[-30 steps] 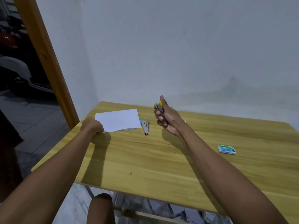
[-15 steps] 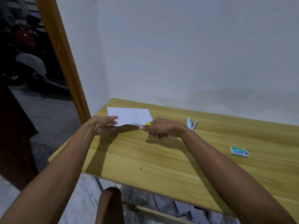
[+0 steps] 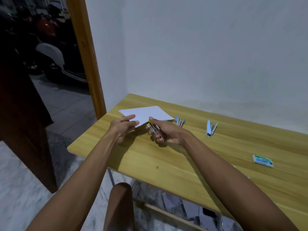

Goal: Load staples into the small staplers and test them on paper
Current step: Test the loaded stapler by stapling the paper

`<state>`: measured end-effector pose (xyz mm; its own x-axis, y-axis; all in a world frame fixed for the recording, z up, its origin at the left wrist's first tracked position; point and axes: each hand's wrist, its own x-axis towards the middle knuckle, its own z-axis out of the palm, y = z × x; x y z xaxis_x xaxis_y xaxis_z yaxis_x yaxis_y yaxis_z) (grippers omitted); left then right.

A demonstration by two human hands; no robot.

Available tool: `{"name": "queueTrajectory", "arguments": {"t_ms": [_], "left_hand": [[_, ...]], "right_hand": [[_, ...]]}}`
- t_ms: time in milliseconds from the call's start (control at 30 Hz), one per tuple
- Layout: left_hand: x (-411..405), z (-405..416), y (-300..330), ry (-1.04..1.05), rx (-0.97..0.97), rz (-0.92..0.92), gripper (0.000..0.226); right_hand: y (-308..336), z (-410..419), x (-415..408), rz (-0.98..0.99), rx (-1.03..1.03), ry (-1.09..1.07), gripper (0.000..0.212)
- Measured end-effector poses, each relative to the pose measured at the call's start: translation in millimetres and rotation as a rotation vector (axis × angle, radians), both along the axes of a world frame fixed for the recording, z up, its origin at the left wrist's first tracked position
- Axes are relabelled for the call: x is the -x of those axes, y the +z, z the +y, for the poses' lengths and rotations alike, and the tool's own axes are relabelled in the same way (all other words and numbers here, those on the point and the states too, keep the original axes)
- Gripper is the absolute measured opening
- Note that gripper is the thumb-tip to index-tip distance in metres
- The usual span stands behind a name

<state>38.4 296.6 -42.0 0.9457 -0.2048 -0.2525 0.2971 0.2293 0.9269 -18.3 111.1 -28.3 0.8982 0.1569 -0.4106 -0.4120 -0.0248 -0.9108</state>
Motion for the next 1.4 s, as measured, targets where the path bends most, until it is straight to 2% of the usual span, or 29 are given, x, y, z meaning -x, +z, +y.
{"name": "queueTrajectory", "arguments": {"t_ms": [400,533,667,767,867,1033,1233,1300,1400], "left_hand": [[9.6,-3.8,-1.1,-0.005,-0.024,-0.028,0.045],[8.8,-4.2,-1.2,0.044,-0.109,-0.055,0.044],[7.6,-4.7,-0.9,0.035,-0.167,-0.085,0.045],[9.6,-4.9,2.1,0.021,-0.127,-0.070,0.042],[10.8,-5.6,5.1,0.038,-0.088,-0.036,0.037],[9.6,-5.9,5.8,0.059,-0.106,-0.077,0.034],[9.0,-5.9,7.1,0.071,-0.092,-0.072,0.032],[8.1,-5.8,8.8,0.088,-0.074,-0.071,0.032],[4.0,-1.3,10.6,0.130,-0.056,-0.087,0.030]], "right_hand": [[-3.2,8.6,-2.8,-0.042,-0.022,-0.021,0.043],[-4.0,11.2,-2.9,-0.057,0.030,0.019,0.044],[-2.4,12.8,-5.8,-0.084,-0.015,-0.063,0.044],[-2.7,11.7,-7.7,-0.082,-0.084,-0.071,0.040],[-2.8,12.6,-6.6,-0.095,-0.060,-0.043,0.039],[-5.6,14.7,-10.7,-0.123,-0.047,-0.067,0.037],[0.1,16.9,-13.5,-0.182,0.224,-0.092,0.037],[-0.8,18.0,-13.6,-0.155,0.145,-0.102,0.043],[-5.9,12.1,-15.3,-0.075,-0.107,-0.146,0.057]]}}
